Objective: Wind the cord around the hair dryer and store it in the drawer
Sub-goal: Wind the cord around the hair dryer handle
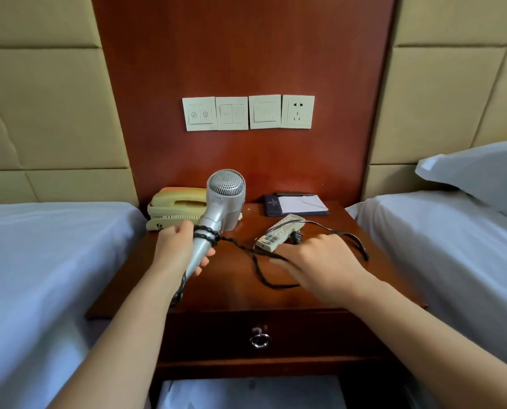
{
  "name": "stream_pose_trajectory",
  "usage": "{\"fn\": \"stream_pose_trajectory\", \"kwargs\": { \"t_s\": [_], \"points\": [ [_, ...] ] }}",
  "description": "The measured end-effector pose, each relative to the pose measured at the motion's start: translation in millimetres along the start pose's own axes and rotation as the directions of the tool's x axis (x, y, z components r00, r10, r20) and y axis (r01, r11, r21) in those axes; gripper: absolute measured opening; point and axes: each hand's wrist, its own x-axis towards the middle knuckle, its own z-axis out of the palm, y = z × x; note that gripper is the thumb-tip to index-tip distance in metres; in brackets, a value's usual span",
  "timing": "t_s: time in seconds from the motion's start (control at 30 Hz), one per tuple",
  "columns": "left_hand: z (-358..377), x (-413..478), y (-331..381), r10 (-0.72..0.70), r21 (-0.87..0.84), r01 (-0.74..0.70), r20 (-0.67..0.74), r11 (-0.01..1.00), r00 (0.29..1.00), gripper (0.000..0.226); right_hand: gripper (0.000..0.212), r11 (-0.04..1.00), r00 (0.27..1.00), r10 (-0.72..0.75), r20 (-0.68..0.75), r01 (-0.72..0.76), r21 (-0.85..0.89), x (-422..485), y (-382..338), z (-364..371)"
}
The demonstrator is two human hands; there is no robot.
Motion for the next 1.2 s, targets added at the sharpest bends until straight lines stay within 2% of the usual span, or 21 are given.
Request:
{"fn": "stream_pose_trajectory", "kwargs": {
  "t_s": [0.17, 0.23, 0.33, 0.43, 0.5, 0.6, 0.7, 0.77, 0.87, 1.03, 1.13, 1.2],
  "points": [
    [12, -4, 0, 0.195, 0.264, -0.171, -0.067, 0.949, 0.979, 0.033, 0.036, 0.999, 0.993, 0.012, -0.119, -0.007, 0.038, 5, 2, -6],
    [15, -8, 0, 0.273, 0.386, -0.238, -0.037, 0.891, 0.961, 0.031, 0.034, 0.997, 0.988, 0.008, -0.154, 0.005, 0.082, 7, 0, -8],
    [21, -20, -2, 0.314, 0.550, -0.282, 0.037, 0.786, 0.949, 0.031, 0.032, 0.990, 0.978, 0.012, -0.208, 0.017, 0.139, 10, -5, -9],
    [27, -30, -5, 0.354, 0.658, -0.344, 0.125, 0.670, 0.927, 0.040, 0.033, 0.984, 0.982, 0.031, -0.186, 0.002, 0.177, 15, -6, -4],
    [29, -35, -4, 0.379, 0.668, -0.398, 0.183, 0.628, 0.907, 0.048, 0.034, 0.973, 0.982, 0.077, -0.170, -0.036, 0.229, 19, -6, -1],
    [25, -43, 2, 0.356, 0.609, -0.427, 0.241, 0.669, 0.903, 0.060, 0.037, 0.934, 0.966, 0.171, -0.195, -0.095, 0.345, 24, -4, -5],
    [21, -47, 5, 0.378, 0.585, -0.498, 0.324, 0.640, 0.867, 0.067, 0.045, 0.886, 0.958, 0.234, -0.167, -0.139, 0.443, 29, -1, -8],
    [20, -48, 6, 0.386, 0.590, -0.538, 0.374, 0.603, 0.843, 0.074, 0.046, 0.875, 0.963, 0.230, -0.140, -0.142, 0.462, 31, -3, -9],
    [20, -49, 5, 0.345, 0.669, -0.527, 0.399, 0.523, 0.849, 0.093, 0.043, 0.893, 0.975, 0.172, -0.142, -0.093, 0.440, 30, -8, -11],
    [25, -50, 7, 0.365, 0.779, -0.468, 0.328, 0.417, 0.871, 0.070, 0.032, 0.896, 0.990, 0.130, -0.062, -0.091, 0.435, 29, -11, -13],
    [29, -52, 8, 0.404, 0.806, -0.477, 0.330, 0.351, 0.853, 0.053, 0.027, 0.864, 0.988, 0.151, -0.002, -0.131, 0.486, 27, -10, -21],
    [34, -53, 7, 0.422, 0.801, -0.507, 0.358, 0.320, 0.833, 0.049, 0.025, 0.833, 0.981, 0.178, 0.080, -0.193, 0.518, 29, -3, -26]
  ]
}}
